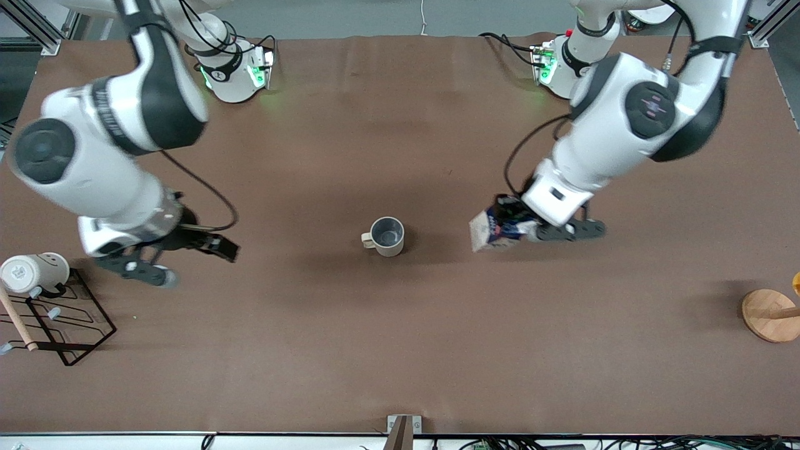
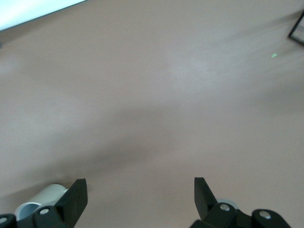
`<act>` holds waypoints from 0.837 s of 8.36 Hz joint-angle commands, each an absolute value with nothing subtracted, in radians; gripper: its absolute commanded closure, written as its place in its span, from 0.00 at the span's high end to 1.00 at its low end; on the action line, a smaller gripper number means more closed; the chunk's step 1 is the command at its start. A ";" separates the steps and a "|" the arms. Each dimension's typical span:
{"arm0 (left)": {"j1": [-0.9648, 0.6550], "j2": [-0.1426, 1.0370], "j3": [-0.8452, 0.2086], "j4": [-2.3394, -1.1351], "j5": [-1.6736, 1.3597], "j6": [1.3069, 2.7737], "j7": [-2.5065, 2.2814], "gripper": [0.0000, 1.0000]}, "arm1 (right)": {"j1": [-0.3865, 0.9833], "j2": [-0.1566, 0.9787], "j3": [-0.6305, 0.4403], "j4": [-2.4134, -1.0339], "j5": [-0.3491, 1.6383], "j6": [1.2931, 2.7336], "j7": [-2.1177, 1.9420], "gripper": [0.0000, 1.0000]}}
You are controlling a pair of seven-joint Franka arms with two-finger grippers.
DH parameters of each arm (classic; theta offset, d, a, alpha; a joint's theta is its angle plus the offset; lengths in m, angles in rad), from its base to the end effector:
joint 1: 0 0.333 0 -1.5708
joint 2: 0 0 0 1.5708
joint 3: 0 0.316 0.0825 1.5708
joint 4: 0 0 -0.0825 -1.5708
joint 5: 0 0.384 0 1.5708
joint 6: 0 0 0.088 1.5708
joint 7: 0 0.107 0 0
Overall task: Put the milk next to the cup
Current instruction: 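Withdraw the right gripper while the left gripper carries the carton toward the mug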
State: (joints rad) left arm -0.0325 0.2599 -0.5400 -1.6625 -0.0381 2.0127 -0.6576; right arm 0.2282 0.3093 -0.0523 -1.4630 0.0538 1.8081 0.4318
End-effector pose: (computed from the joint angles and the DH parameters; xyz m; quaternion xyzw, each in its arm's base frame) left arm 0.5544 -0.3244 0.4857 0.9927 0.0609 0.0034 0.1043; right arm 0.6475 0.1241 0.5094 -0.9909 0.1320 -0.0118 0.0229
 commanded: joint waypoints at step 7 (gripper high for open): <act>-0.449 0.412 -0.557 -1.634 0.236 2.181 -1.089 0.45 | -0.091 -0.124 -0.026 -1.715 0.049 1.568 -0.147 1.00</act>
